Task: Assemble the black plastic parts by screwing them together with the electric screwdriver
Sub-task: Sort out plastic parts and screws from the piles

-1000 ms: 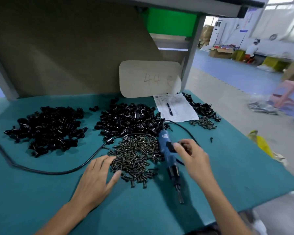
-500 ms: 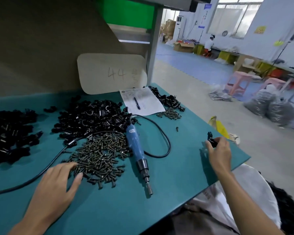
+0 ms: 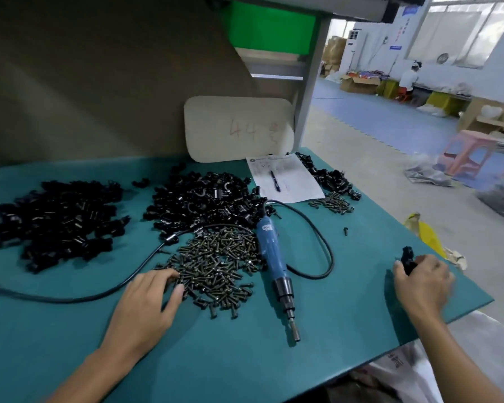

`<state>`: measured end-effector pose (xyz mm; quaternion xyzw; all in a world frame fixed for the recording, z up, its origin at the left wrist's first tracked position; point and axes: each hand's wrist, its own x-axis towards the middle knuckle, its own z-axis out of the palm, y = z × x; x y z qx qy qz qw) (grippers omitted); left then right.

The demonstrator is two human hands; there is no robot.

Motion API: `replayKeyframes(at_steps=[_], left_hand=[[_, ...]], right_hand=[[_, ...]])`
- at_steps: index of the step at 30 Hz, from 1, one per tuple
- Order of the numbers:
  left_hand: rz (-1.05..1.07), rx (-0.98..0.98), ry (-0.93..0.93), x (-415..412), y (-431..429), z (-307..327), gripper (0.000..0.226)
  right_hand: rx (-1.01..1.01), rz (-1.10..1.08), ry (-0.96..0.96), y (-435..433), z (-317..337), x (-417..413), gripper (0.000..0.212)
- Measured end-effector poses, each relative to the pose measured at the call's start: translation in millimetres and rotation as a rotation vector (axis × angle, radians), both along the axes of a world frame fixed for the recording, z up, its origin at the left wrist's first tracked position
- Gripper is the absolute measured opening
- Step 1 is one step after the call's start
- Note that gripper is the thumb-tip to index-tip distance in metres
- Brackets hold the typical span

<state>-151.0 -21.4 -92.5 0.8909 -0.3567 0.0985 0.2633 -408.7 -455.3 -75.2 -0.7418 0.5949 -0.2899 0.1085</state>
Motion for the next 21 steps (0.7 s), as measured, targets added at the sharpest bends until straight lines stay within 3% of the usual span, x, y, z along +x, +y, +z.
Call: replayKeyframes(at_steps=[2, 6, 12, 16, 21], left_hand=[[0.028, -0.06, 0.037, 2.0, -0.7, 1.6, 0.037], [0.111, -0.198, 0.11, 16.1, -1.1, 2.4, 0.022], [0.313, -0.203, 0.045, 67.4, 16.3, 5.2, 0.031], [0.453, -0.095, -0.039, 103.9, 37.9, 12.4, 0.04], [0.588, 0.235, 0.1, 138.7, 56.8, 10.5, 0.058]], right_hand=[[-0.072, 0.076, -0.078, 16.6, 11.3, 24.3, 0.043], [-0.099, 0.46, -0.172, 62.9, 43.8, 97.8, 0.035], [0.0, 1.061, -0.004, 146.0, 64.1, 228.3, 0.043], [0.049, 1.165, 0.196, 177.8, 52.7, 299.4, 0.053], [0.081, 1.124, 0.445, 190.6, 33.1, 345.2, 0.059]])
